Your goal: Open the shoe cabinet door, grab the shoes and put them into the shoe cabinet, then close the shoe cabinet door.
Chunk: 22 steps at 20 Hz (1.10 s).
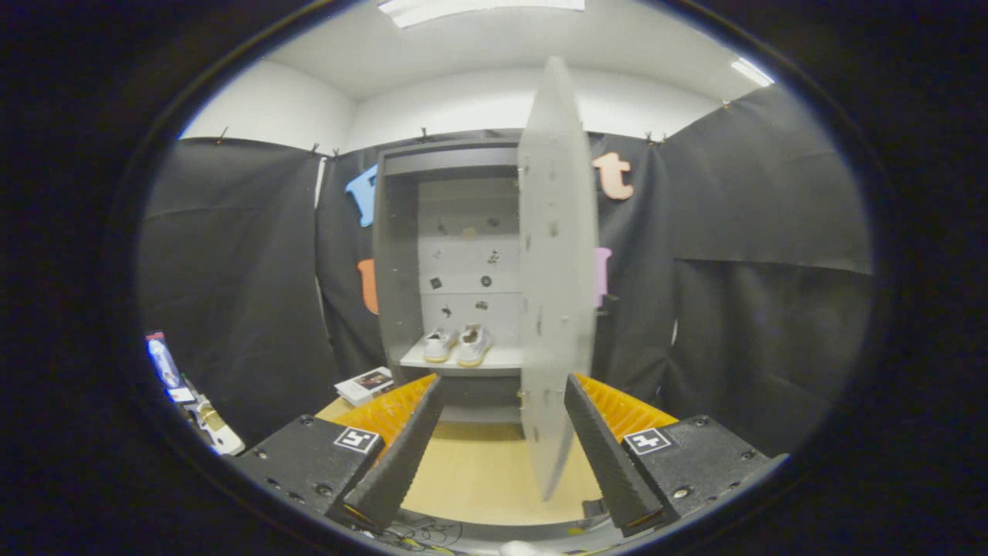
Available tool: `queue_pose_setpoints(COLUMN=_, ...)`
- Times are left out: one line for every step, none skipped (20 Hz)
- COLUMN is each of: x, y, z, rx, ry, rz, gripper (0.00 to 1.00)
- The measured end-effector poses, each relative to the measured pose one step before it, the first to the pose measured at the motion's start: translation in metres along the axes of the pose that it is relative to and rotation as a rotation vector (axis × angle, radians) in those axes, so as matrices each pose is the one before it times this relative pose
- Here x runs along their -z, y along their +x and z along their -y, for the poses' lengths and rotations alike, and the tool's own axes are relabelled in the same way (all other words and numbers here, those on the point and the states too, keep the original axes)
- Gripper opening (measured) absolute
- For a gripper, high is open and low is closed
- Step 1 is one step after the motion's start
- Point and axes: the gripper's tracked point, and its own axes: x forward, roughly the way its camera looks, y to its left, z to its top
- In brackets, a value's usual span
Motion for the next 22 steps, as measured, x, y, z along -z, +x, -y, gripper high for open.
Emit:
queue_pose_setpoints(x=0.00327, y=-0.0066, z=0.0292, rx=0.03436, ry=0.00808, rz=0.00529, gripper=1.0)
queue_pose_setpoints(x=-0.00068, y=-0.00041, z=0.01743, rx=0.02954, ry=0.00643, rz=0.00203, gripper=1.0)
queue_pose_setpoints(x=-0.00149, y=0.00209, z=0.02003, rx=0.02652, ry=0.01006, rz=0.00713, gripper=1.0)
queue_pose_setpoints(x=-0.00206, y=0.0045, z=0.01797, rx=0.01793, ry=0.01083, rz=0.00419, gripper=1.0)
queue_pose_setpoints(x=-0.00366, y=0.00704, z=0.01212, rx=0.00231, ry=0.01328, rz=0.00822, gripper=0.99)
queue_pose_setpoints(x=-0.00223, y=0.00827, z=0.01021, rx=0.00201, ry=0.00909, rz=-0.00203, gripper=0.99)
queue_pose_setpoints(x=-0.00445, y=0.00986, z=0.00828, rx=-0.00641, ry=0.00643, rz=0.00392, gripper=0.99)
queue_pose_setpoints(x=-0.0064, y=0.01238, z=0.00246, rx=-0.00456, ry=0.00177, rz=-0.00008, gripper=0.99)
queue_pose_setpoints(x=-0.00004, y=0.01332, z=0.00538, rx=-0.0105, ry=-0.00431, rz=-0.00824, gripper=0.99)
queue_pose_setpoints(x=-0.00018, y=0.01404, z=0.00425, rx=-0.00327, ry=-0.00471, rz=0.00072, gripper=0.99)
queue_pose_setpoints(x=-0.00104, y=0.01421, z=0.00286, rx=-0.01438, ry=0.00105, rz=-0.00363, gripper=0.99)
queue_pose_setpoints(x=-0.00018, y=0.01256, z=-0.00119, rx=-0.03057, ry=0.01164, rz=-0.00843, gripper=0.99)
queue_pose_setpoints(x=0.00221, y=0.00934, z=-0.00383, rx=-0.03209, ry=0.01173, rz=-0.00924, gripper=0.99)
queue_pose_setpoints(x=0.00414, y=0.01271, z=0.00081, rx=-0.02176, ry=0.00391, rz=-0.0172, gripper=0.99)
queue_pose_setpoints(x=0.00183, y=0.01085, z=-0.00061, rx=-0.01936, ry=0.00071, rz=-0.01026, gripper=0.99)
queue_pose_setpoints(x=0.00217, y=0.0073, z=-0.00241, rx=-0.02204, ry=-0.00253, rz=-0.00888, gripper=0.99)
queue_pose_setpoints(x=0.00111, y=0.00634, z=-0.00382, rx=-0.02453, ry=-0.00408, rz=-0.00443, gripper=0.99)
queue_pose_setpoints(x=0.00089, y=0.00606, z=-0.00462, rx=-0.02394, ry=-0.00384, rz=-0.00448, gripper=0.99)
queue_pose_setpoints(x=0.00175, y=0.00417, z=-0.00553, rx=-0.02654, ry=-0.00342, rz=-0.00604, gripper=0.99)
queue_pose_setpoints(x=0.00386, y=0.00146, z=-0.00233, rx=-0.00952, ry=-0.0135, rz=-0.00951, gripper=0.99)
queue_pose_setpoints(x=0.00044, y=0.00041, z=0.00001, rx=-0.00865, ry=-0.01094, rz=0.00409, gripper=0.99)
queue_pose_setpoints(x=-0.00083, y=0.00321, z=-0.00058, rx=-0.01279, ry=-0.00427, rz=0.00684, gripper=0.98)
